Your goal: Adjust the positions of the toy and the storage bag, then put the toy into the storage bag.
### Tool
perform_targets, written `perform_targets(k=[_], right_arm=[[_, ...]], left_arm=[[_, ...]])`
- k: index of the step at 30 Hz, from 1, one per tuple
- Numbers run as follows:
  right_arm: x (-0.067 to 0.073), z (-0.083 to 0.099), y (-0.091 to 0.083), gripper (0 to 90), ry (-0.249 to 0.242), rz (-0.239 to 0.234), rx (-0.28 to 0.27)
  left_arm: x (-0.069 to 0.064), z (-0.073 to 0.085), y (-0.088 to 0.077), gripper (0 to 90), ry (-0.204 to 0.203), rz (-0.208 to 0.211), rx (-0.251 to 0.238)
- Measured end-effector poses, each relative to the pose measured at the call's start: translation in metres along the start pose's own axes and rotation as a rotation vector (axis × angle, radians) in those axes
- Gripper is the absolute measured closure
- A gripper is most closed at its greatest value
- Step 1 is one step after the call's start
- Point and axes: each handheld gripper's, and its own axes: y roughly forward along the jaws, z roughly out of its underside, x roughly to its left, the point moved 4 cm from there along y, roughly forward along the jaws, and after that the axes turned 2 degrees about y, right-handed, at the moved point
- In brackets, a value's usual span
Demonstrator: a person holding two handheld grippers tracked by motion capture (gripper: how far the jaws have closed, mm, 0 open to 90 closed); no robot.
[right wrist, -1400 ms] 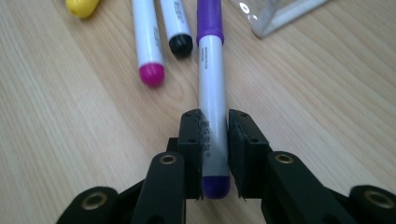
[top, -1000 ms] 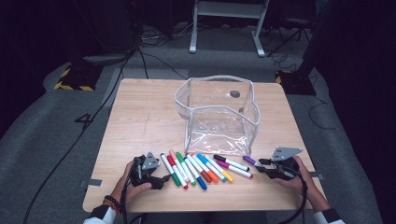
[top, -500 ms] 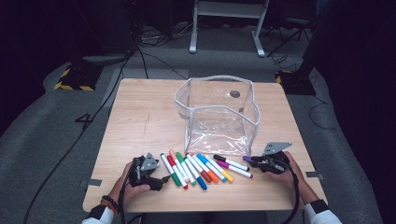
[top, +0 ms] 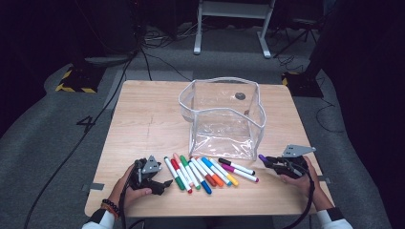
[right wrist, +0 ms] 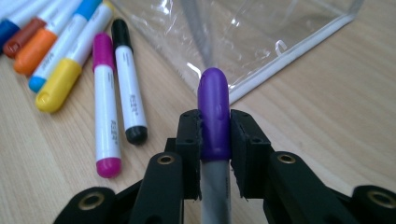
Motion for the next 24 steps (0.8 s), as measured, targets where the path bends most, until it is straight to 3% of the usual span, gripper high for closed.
perform_targets(k=[4, 9, 15, 24], right_arm=[[-0.007, -0.01, -0.015, 74.5, 0.026, 0.017, -0.065], [-0.009, -0.013, -0.021, 74.5, 0.013, 0.032, -0.084], [-0.015, -0.019, -0.035, 74.5, 0.03, 0.053, -0.138], [-0.021, -0.043, -0.055, 74.6, 0.013, 0.083, -0.217]], left_arm=[[0.001, 0.002, -0.001, 19.1, -0.007, -0.001, 0.001], [0.001, 0.002, -0.001, 18.7, -0.018, -0.013, 0.001], [0.001, 0.002, -0.002, 18.3, -0.02, -0.016, 0.003], [0.001, 0.002, -0.002, 18.2, -0.021, -0.018, 0.004]])
